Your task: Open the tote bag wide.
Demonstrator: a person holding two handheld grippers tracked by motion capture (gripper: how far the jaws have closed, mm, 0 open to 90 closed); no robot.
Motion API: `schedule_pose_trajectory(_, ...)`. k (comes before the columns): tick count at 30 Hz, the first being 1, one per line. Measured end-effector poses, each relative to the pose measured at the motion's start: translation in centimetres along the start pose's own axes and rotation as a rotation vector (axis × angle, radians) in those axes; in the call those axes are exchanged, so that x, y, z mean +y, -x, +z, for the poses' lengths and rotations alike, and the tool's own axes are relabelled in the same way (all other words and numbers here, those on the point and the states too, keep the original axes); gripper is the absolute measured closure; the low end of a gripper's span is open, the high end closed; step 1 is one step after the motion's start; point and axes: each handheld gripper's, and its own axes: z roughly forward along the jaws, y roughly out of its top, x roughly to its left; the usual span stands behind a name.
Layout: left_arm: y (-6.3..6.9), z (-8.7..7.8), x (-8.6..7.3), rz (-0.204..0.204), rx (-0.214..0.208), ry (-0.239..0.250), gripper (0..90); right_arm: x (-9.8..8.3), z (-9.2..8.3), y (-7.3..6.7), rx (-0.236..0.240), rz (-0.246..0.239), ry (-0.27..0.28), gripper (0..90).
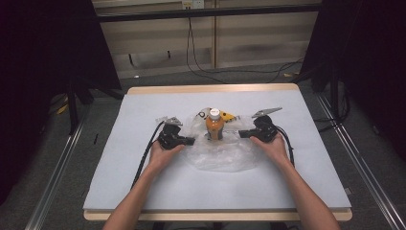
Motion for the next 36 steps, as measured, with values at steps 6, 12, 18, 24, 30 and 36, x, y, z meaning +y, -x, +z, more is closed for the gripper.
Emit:
schedule_pose_trajectory(6,0.5,-0.9,-0.5,0.037,0.017,-0.042,90.0,-1.2,-0.5,0.2,-0.023,-0.003,-0.008,90.0)
schedule_pose_trajectory(12,0.3,-1.9,-1.3,0.023,0.019,-0.032,90.0,-1.4,-1.3,0.8,-0.058,-0.004,-0.021,90.0)
schedule_pose_trajectory(18,1.8,-3.0,-0.6,0.053,0.0,0.017,90.0,-0.5,-2.3,0.2,-0.021,-0.011,0.037,90.0)
schedule_pose_trajectory(24,3.3,-4.4,0.3,0.085,-0.033,0.061,90.0,1.2,-4.1,-0.6,0.004,-0.036,0.097,90.0)
schedule_pose_trajectory(30,4.4,-3.8,2.3,0.131,-0.03,0.044,90.0,3.5,-4.8,-1.4,0.018,-0.088,0.093,90.0)
schedule_pose_trajectory(36,3.4,-2.0,4.5,0.109,-0.013,-0.012,90.0,6.3,-3.5,-2.9,0.059,-0.16,0.002,90.0)
